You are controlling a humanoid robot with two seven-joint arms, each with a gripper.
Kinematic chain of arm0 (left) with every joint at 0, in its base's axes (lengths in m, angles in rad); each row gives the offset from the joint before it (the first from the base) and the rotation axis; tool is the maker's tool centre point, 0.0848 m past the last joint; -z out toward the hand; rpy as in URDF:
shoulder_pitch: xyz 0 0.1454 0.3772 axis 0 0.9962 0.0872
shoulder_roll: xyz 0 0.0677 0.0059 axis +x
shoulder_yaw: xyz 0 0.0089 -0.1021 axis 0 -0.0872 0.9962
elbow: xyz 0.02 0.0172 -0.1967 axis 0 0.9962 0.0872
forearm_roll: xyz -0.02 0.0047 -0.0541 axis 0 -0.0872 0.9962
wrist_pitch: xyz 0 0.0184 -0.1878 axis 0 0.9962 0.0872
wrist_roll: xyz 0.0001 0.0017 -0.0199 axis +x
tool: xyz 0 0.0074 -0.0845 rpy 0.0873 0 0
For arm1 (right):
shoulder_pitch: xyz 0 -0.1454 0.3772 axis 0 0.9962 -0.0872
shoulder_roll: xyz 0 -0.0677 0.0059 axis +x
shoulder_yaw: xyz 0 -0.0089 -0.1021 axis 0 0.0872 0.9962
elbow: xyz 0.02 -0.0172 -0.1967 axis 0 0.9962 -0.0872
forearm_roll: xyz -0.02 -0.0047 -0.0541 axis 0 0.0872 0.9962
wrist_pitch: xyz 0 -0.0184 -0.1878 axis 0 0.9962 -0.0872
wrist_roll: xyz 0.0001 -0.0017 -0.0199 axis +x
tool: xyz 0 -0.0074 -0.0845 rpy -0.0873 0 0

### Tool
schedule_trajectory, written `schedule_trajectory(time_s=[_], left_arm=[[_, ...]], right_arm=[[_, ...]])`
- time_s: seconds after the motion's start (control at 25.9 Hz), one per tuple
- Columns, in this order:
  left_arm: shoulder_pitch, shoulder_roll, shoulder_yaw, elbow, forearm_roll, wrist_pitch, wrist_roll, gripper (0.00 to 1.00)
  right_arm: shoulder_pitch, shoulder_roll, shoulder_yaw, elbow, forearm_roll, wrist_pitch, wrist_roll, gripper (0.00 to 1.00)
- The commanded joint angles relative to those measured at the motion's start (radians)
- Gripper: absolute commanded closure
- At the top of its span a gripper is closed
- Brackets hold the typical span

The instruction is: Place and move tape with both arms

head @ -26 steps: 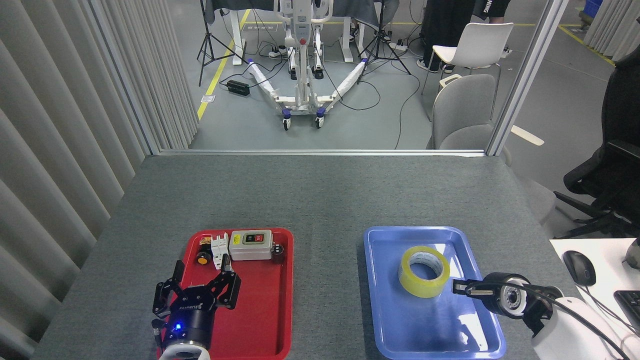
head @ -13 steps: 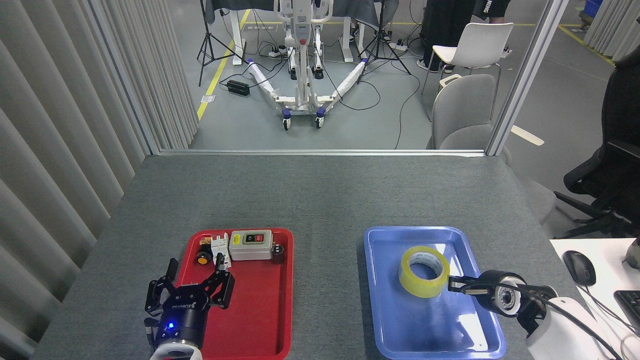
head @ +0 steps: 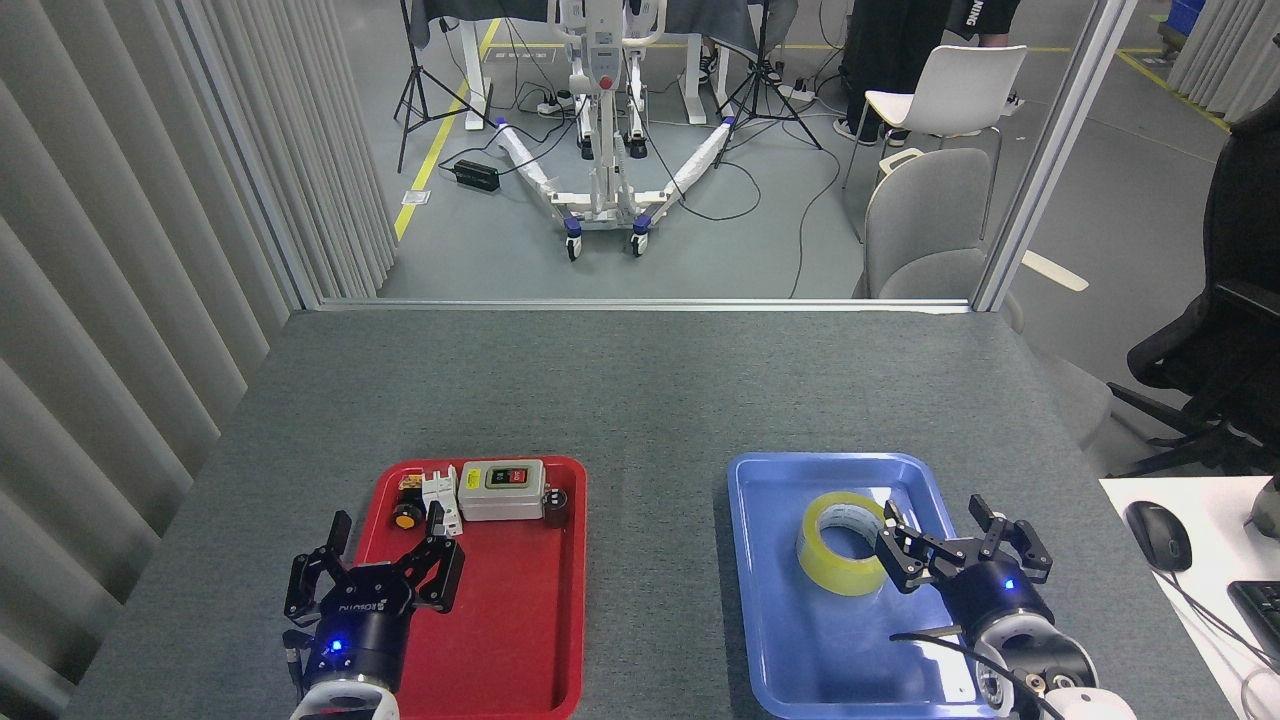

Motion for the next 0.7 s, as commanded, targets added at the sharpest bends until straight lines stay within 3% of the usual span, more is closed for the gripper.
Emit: schedule_trajectory(time_s=[0.0,0.19,0.35,0.46,0.58,0.66], left_arm=[[-0.005,0.000,0.000,0.002,0.000,0.001,0.000,0.00],[0.006,-0.003,0.000,-0.001,0.000,0.002,0.000,0.00],[0.004,-0.001,0.001,0.004,0.006,0.005,-0.003,0.00],[0.007,-0.003,0.000,0.008,0.006,0.005,-0.002,0.00],[0.007,-0.003,0.000,0.019,0.006,0.005,0.000,0.00],[0.007,-0.001,0.000,0.019,0.006,0.005,0.000,0.00]], right_arm=[[0.055,0.055,-0.091,-0.033,0.071,-0.081,-0.162,0.01],[0.112,0.069,-0.145,-0.074,0.072,-0.106,-0.324,0.01],[0.193,0.055,-0.142,-0.117,0.069,-0.098,-0.361,0.01],[0.259,0.023,-0.129,-0.169,0.063,-0.064,-0.350,0.01],[0.270,-0.022,-0.060,-0.178,0.054,0.012,-0.350,0.01],[0.270,-0.049,-0.013,-0.180,0.014,0.032,-0.352,0.01]])
